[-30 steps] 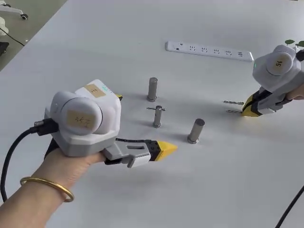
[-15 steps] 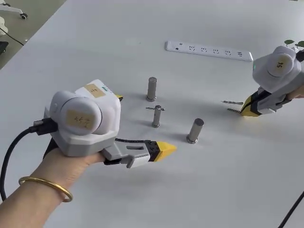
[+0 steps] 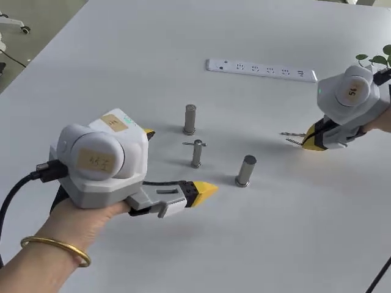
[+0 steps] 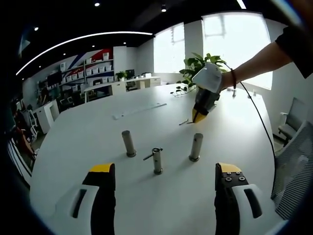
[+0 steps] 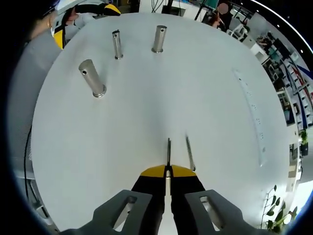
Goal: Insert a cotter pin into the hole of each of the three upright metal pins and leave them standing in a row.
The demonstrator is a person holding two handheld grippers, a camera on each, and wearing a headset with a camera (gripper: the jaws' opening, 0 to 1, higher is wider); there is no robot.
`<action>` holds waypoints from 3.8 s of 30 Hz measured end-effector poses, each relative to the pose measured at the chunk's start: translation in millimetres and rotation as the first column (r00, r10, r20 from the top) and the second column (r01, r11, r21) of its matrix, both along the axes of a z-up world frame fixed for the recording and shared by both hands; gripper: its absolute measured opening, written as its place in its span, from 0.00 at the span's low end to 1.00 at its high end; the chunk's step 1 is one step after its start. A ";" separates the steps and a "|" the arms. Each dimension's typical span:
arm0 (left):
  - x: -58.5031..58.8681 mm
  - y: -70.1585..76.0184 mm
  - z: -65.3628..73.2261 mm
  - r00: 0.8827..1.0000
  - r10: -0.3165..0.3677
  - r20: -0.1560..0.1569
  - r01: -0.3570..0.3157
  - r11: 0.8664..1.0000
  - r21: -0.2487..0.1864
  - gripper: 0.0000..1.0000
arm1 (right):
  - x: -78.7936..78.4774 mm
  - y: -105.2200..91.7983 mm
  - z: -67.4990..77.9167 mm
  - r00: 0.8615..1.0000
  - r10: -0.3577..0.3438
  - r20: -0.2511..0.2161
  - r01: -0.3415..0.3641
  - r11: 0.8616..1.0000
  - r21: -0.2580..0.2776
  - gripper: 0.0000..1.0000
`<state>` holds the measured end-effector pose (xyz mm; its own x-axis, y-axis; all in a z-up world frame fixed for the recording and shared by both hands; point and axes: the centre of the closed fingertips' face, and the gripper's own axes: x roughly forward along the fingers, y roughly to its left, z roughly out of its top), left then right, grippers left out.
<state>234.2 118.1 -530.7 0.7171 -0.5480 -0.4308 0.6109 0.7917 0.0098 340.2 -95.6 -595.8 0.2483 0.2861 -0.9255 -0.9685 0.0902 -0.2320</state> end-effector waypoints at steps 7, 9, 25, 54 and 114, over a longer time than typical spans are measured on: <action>-1.7 -5.8 6.3 1.000 -0.011 -0.002 0.011 1.000 -0.022 0.77 | -6.2 14.1 24.2 0.996 0.029 0.084 -0.034 0.998 0.047 0.00; -1.9 -7.9 7.9 1.000 -0.012 -0.005 0.012 1.000 -0.027 0.73 | -10.4 22.0 32.9 0.992 0.050 0.114 -0.057 0.996 0.065 0.00; -3.7 -30.5 32.8 0.999 -0.032 -0.016 0.029 0.991 -0.129 0.55 | -58.5 79.0 72.6 0.956 0.202 0.211 -0.237 0.959 0.154 0.00; -10.5 -69.3 34.3 0.979 -0.058 -0.195 -0.014 0.938 -0.347 0.23 | -109.1 124.0 95.3 0.877 0.349 0.331 -0.426 0.883 0.197 0.00; -37.7 -72.3 38.9 0.966 -0.246 -0.080 0.211 0.928 -0.306 0.00 | -143.6 128.0 85.2 0.974 0.221 -0.041 -0.173 0.853 0.492 0.08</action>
<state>196.4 45.9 -491.8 0.5126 -0.8052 -0.2981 0.7588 0.5873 -0.2817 196.6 32.4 -510.6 0.0591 0.7362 -0.6742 -0.9927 -0.0277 -0.1173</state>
